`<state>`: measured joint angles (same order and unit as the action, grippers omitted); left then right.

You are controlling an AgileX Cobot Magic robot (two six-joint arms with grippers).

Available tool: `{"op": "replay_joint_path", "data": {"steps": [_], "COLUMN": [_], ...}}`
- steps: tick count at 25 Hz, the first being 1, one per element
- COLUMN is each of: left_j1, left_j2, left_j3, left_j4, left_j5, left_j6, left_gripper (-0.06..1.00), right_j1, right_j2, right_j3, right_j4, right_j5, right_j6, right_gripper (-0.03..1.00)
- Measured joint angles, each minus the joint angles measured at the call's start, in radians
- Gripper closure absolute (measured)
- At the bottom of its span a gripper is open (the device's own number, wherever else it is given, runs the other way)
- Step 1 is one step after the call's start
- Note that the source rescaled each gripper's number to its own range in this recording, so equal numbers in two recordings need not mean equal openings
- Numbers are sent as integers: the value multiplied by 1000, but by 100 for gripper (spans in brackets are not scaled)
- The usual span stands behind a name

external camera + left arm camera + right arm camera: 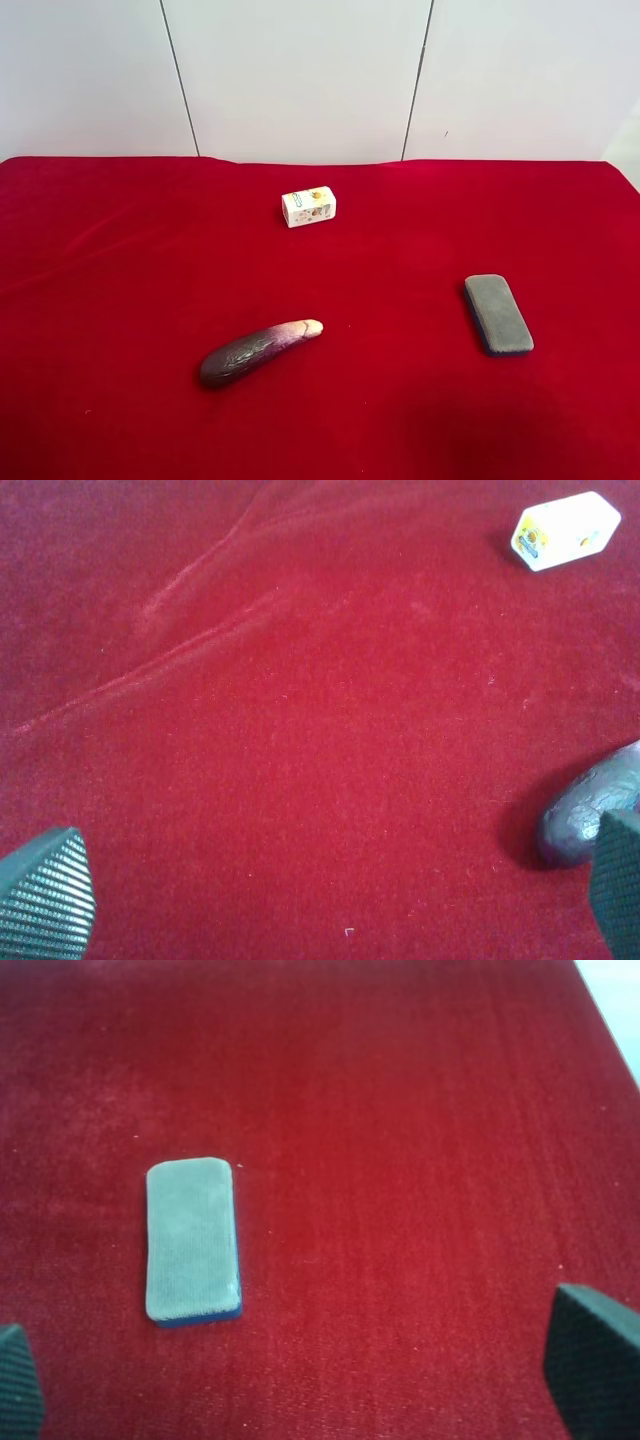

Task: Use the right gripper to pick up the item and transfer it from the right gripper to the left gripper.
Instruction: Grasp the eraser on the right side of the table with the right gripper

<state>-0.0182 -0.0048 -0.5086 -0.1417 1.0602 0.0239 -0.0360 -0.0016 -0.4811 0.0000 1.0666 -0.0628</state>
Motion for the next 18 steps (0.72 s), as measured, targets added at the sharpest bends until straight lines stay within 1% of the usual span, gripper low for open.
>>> {"op": "replay_joint_path", "data": {"steps": [4,18], "left_j1": [0,0], "left_j2": [0,0], "left_j3": [0,0], "left_j4": [0,0], "left_j5": [0,0], "left_j6": [0,0], "left_gripper": [-6,-6], "right_j1": [16,18], "right_j2": [0,0], "right_j3": [0,0], "right_j4": [0,0], "right_j5": [0,0], "right_j6": [0,0], "right_gripper": [-3,-3]}}
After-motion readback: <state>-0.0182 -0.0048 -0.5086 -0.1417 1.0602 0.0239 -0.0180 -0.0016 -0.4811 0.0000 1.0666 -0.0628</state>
